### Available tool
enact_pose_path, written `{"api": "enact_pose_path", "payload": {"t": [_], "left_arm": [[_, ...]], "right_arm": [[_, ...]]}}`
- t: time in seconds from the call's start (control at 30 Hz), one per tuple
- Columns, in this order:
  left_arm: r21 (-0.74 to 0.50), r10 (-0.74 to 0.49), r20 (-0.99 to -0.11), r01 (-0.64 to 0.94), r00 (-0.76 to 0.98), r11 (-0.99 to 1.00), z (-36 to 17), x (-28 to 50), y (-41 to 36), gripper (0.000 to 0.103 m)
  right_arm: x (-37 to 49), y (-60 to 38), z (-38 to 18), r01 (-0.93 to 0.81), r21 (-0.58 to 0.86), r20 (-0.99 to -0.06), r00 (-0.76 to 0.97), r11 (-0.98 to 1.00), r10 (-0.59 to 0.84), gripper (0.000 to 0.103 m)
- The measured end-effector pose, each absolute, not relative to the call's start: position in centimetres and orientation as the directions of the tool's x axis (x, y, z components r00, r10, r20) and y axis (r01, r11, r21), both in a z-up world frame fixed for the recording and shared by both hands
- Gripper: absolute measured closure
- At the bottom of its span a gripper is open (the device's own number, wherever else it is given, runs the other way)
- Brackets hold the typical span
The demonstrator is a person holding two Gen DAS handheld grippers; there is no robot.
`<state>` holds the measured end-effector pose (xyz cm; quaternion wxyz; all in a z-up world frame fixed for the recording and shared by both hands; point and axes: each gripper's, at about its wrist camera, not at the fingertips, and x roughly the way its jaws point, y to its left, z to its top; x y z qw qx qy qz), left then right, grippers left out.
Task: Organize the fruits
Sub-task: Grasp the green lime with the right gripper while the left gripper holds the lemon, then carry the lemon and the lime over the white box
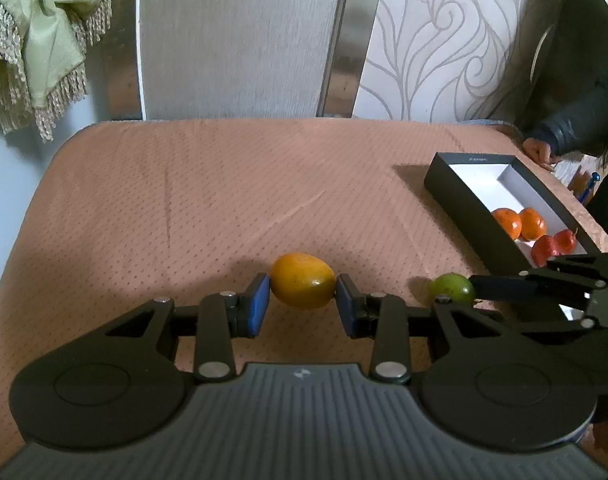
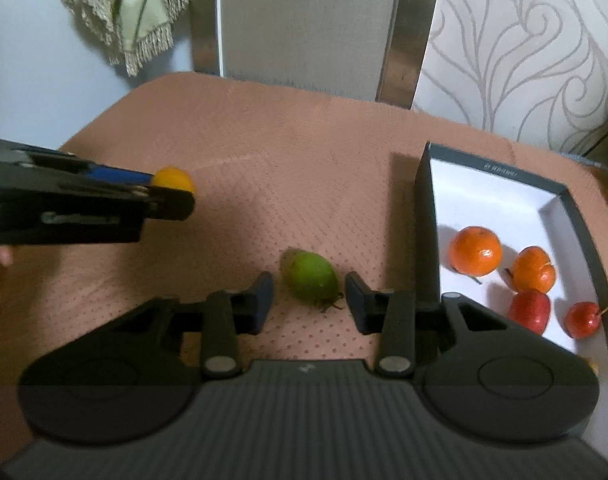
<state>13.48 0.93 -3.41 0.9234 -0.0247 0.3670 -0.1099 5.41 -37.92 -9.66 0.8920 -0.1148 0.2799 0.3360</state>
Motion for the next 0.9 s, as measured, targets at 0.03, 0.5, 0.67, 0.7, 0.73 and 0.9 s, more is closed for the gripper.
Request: {"api": "enact_pose_path", "payload": {"t": [0.03,0.5,0.67,0.7,0.73,0.9], "left_arm": [[-0.127,-0.221,-0.675,0.185,0.704,0.975,-3.5,13.5,1.0,0.061],[-0.114,-0.238,-0.681,0.221,0.693,0.969,-3.5,14.5,-0.2,0.061],[-0.135,-0.298,-0.656,0.28,0.694,0.95,-1.8,15.1,-2.8,0.061],[-0.142,-0.319,-0.648,0.302,0.692,0.943,-1.3,15.2,-3.6,0.061],[-0.148,-0.337,-0.641,0.32,0.689,0.936,-1.0,15.3,-4.4,0.061],[-0.171,-0.434,-0.617,0.426,0.657,0.888,0.4,15.6,-9.0,0.061]], "right_arm": [[5.5,-37.8,-9.8,-0.663,-0.024,-0.584,0.617,0.748,0.528,0.071],[1.5,-43.7,-7.1,-0.6,0.034,-0.452,0.704,0.799,0.548,0.072],[1.8,-48.3,-7.4,-0.465,0.054,-0.459,0.774,0.883,0.436,0.072],[2.0,-49.0,-7.7,-0.443,0.057,-0.467,0.78,0.895,0.416,0.072],[2.1,-49.7,-8.1,-0.42,0.058,-0.478,0.785,0.906,0.394,0.072],[2.7,-51.4,-9.8,-0.348,0.039,-0.536,0.784,0.937,0.313,0.072]]}}
